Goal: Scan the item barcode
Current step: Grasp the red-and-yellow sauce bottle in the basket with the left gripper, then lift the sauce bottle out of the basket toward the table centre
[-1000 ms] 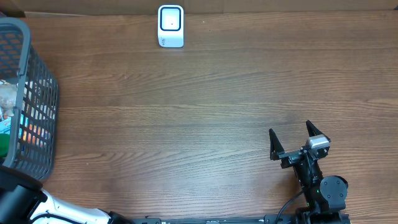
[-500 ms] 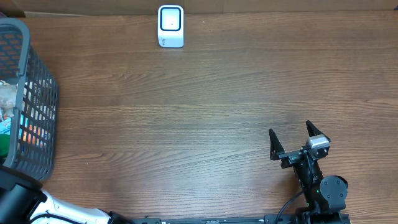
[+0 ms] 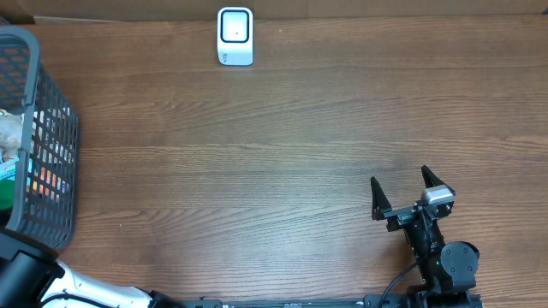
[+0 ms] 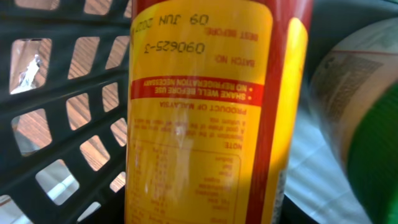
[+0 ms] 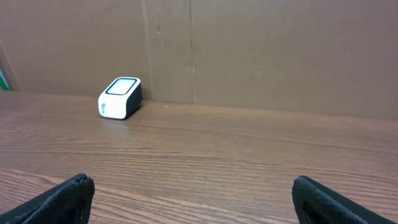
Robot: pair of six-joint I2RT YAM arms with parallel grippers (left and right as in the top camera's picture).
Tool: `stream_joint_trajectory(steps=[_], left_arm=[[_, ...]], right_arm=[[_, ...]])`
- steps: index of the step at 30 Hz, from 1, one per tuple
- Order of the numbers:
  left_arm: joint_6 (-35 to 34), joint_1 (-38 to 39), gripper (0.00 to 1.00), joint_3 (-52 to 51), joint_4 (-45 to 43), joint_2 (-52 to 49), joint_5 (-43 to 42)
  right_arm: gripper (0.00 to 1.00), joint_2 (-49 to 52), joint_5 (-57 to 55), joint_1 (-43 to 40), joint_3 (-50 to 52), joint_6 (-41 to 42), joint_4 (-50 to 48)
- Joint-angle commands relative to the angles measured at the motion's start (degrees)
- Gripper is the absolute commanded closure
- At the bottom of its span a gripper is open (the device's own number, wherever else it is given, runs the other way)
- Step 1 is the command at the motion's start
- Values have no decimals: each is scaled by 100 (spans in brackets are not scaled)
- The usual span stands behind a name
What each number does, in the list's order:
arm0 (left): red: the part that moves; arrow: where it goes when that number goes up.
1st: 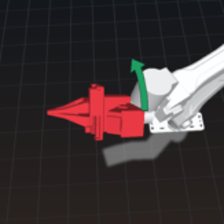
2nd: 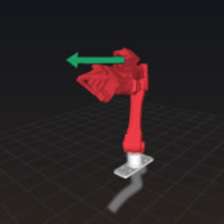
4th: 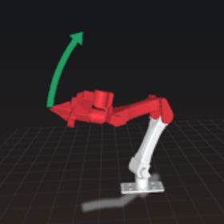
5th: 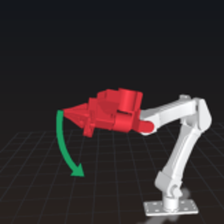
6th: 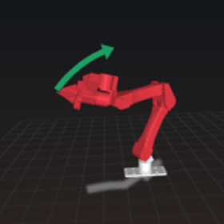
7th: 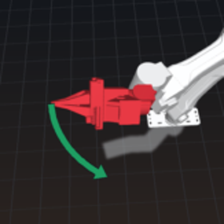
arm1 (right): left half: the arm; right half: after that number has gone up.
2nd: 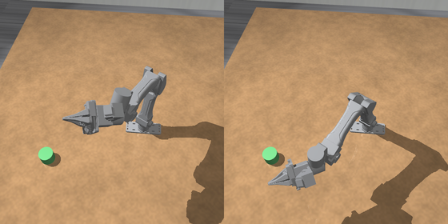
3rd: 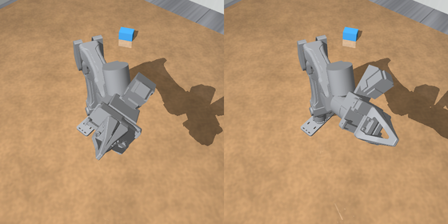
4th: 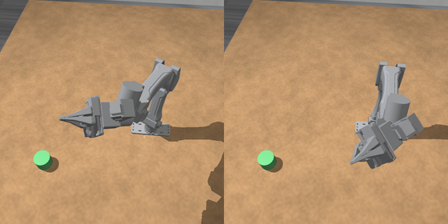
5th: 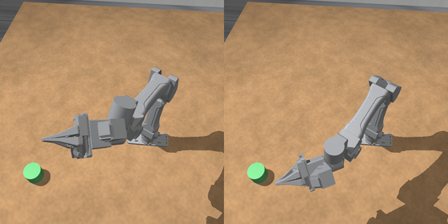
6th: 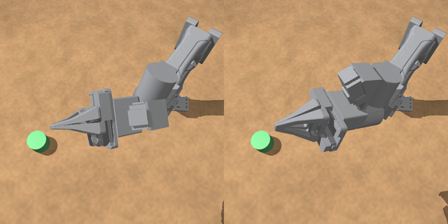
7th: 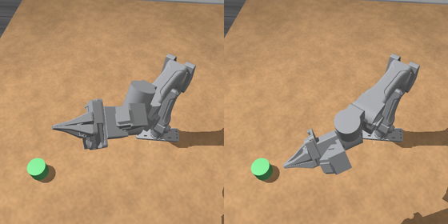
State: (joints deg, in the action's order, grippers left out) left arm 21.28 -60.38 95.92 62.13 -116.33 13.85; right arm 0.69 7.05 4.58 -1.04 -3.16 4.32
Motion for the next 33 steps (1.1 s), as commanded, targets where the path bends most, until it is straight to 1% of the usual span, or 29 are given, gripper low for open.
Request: stream_joint_trajectory(steps=[1, 2, 4, 5, 9, 14, 18, 22, 28, 33], left_arm=[[-208, -24, 66, 63, -26, -55, -50], [-223, -15, 69, 118, 11, -55, -55], [-223, 11, 81, 238, 105, -55, -55], [-229, 37, 85, 313, 157, -55, -59], [-426, 179, 93, 719, 433, -50, -68], [-664, 463, 94, 1445, 868, -9, -249], [-820, 769, 93, 2293, 1294, 17, -619], [-1252, 1150, 94, 3333, 1766, 28, -1165], [-1954, 1895, 96, 4804, 2367, 96, -1698], [-2330, 2645, 96, 5425, 2422, 420, -1891]], right_arm=[[0, -52, -57, -15, 57, 11, -20], [0, -52, -57, -15, 57, 11, -20], [0, -52, -57, -15, 57, 11, -20], [0, -52, -57, -15, 57, 11, -20], [0, -52, -57, -15, 57, 11, -20], [0, -52, -57, -15, 57, 11, -20], [0, -52, -57, -15, 57, 11, -20], [0, -52, -57, -15, 57, 11, -20], [0, -52, -57, -15, 57, 11, -20], [0, -52, -57, -15, 57, 11, -20]])
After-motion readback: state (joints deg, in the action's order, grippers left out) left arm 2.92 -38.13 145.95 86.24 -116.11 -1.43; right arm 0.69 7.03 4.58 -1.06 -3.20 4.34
